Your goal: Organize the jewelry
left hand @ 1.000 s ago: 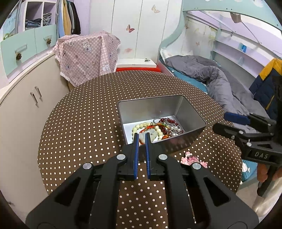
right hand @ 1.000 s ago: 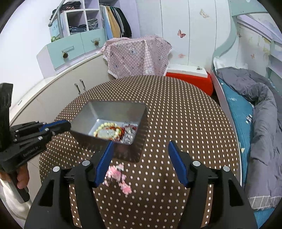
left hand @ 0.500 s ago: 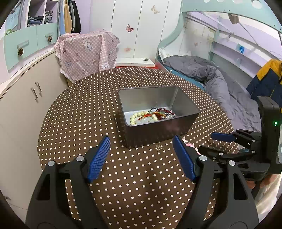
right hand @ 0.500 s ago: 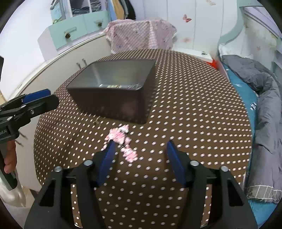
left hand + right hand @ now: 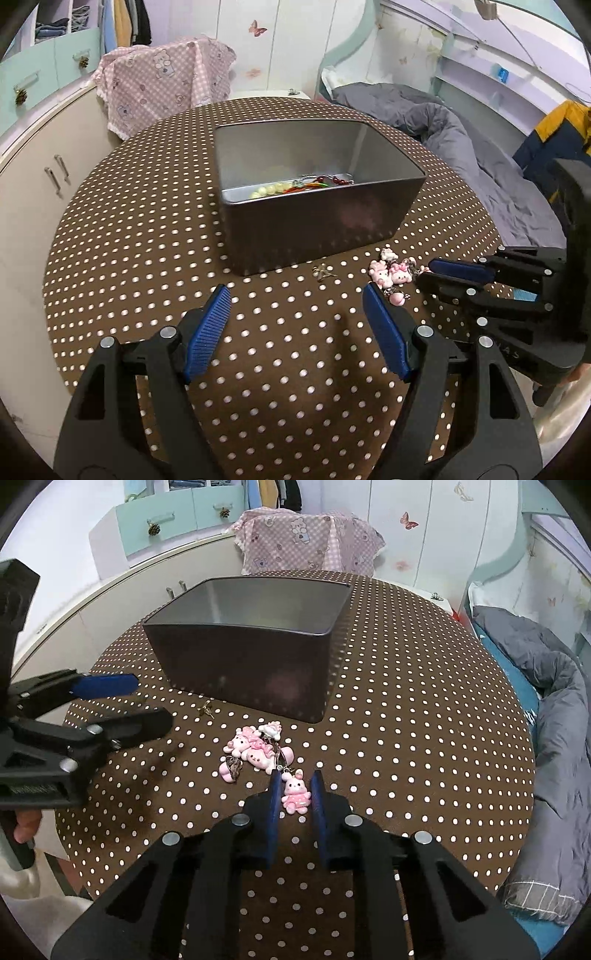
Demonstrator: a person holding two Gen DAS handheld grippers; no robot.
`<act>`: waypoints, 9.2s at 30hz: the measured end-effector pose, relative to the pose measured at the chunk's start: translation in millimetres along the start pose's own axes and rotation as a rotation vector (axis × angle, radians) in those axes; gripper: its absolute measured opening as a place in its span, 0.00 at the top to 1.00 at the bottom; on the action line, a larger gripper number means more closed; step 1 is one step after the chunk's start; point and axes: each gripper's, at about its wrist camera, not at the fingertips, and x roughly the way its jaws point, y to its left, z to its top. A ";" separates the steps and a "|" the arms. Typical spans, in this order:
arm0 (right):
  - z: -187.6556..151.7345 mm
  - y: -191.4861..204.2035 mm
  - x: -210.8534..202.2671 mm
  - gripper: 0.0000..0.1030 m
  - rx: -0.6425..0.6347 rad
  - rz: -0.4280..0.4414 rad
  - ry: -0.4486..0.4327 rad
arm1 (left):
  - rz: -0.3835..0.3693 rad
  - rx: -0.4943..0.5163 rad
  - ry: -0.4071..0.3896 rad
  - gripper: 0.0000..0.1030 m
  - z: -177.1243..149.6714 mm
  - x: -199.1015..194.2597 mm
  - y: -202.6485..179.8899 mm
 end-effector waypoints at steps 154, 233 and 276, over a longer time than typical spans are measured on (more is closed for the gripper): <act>48.6 -0.9 -34.9 0.86 -0.013 0.029 -0.144 | -0.019 0.032 -0.174 0.88 21.7 -38.4 -10.1; 53.1 -1.3 -105.6 0.08 0.050 -0.103 -0.356 | 0.225 -0.070 -0.298 0.22 45.0 -91.5 -17.0; 30.3 17.1 -181.9 0.08 0.034 -0.144 -0.577 | 0.278 -0.039 -0.501 0.21 33.6 -179.0 -51.8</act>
